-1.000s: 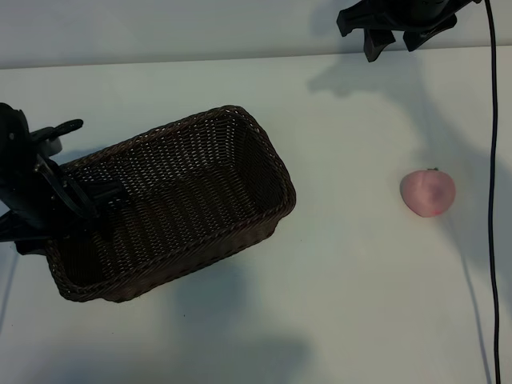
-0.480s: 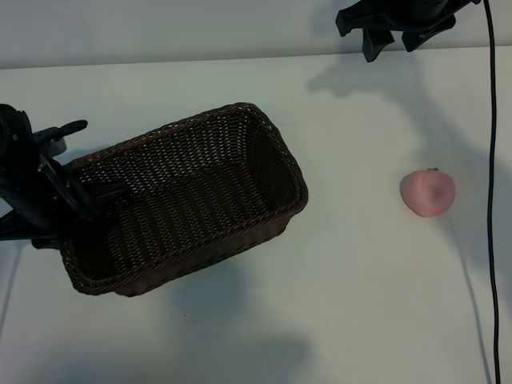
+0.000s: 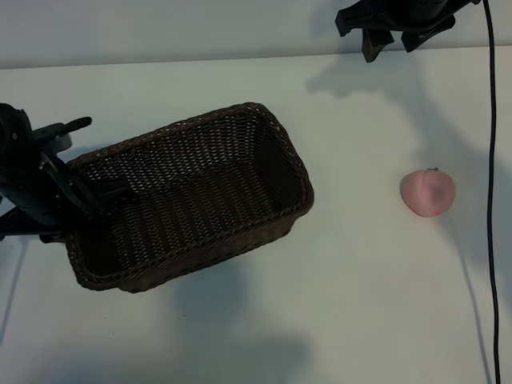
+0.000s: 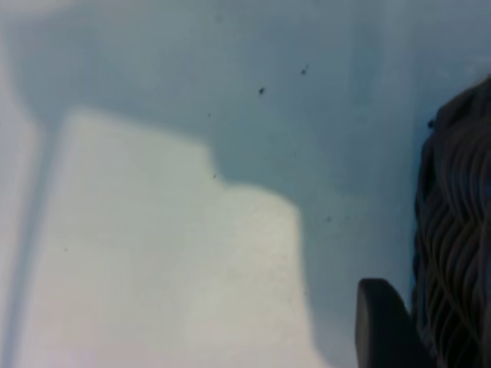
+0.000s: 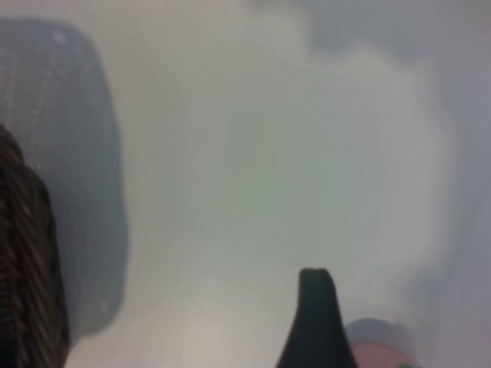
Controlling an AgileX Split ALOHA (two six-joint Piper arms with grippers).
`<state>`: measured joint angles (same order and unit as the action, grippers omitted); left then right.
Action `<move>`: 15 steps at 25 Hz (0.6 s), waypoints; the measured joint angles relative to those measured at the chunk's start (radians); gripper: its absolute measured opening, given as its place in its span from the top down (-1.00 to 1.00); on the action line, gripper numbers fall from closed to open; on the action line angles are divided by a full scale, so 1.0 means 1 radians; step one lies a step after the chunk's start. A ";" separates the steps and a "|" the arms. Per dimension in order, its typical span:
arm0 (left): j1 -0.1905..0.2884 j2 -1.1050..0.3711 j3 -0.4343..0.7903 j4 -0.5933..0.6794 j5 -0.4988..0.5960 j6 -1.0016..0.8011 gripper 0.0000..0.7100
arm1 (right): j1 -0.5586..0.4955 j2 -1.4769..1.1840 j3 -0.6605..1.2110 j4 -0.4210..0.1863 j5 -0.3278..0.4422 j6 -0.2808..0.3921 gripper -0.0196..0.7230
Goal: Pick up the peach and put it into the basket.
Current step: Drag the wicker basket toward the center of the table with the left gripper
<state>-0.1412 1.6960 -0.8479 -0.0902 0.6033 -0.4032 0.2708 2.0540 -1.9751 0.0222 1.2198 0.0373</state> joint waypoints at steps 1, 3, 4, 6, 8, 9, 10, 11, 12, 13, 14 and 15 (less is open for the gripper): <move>0.007 0.000 0.000 -0.036 -0.006 0.038 0.32 | 0.000 0.000 0.000 0.000 0.000 -0.001 -0.47; 0.026 0.000 0.000 -0.114 -0.012 0.133 0.40 | 0.000 0.000 0.000 0.000 0.000 -0.001 -0.47; 0.040 0.000 0.000 -0.162 -0.012 0.178 0.45 | 0.000 0.000 0.000 0.000 0.000 -0.001 -0.47; 0.068 0.000 0.000 -0.254 -0.006 0.300 0.51 | 0.000 0.000 0.000 0.000 0.000 -0.001 -0.47; 0.093 0.000 0.000 -0.347 0.013 0.413 0.51 | 0.000 0.000 0.000 0.000 0.000 -0.001 -0.47; 0.102 0.000 -0.002 -0.375 0.026 0.463 0.51 | 0.000 0.000 0.000 0.000 0.000 -0.001 -0.47; 0.106 0.000 -0.008 -0.393 0.040 0.500 0.51 | 0.000 0.000 0.000 0.000 0.000 -0.001 -0.47; 0.108 0.000 -0.018 -0.397 0.058 0.520 0.51 | 0.000 0.000 0.000 0.000 0.000 -0.001 -0.47; 0.108 0.000 -0.033 -0.396 0.075 0.536 0.51 | 0.000 0.000 0.000 0.000 0.000 -0.001 -0.47; 0.108 0.000 -0.051 -0.390 0.096 0.547 0.51 | 0.000 0.000 0.000 0.001 0.000 -0.001 -0.47; 0.108 0.000 -0.069 -0.377 0.113 0.555 0.51 | 0.000 0.000 0.000 0.003 0.000 -0.001 -0.47; 0.108 0.000 -0.093 -0.366 0.134 0.558 0.51 | 0.000 0.000 0.000 0.004 0.000 -0.001 -0.47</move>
<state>-0.0330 1.6960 -0.9411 -0.4561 0.7374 0.1545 0.2708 2.0540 -1.9751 0.0258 1.2200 0.0360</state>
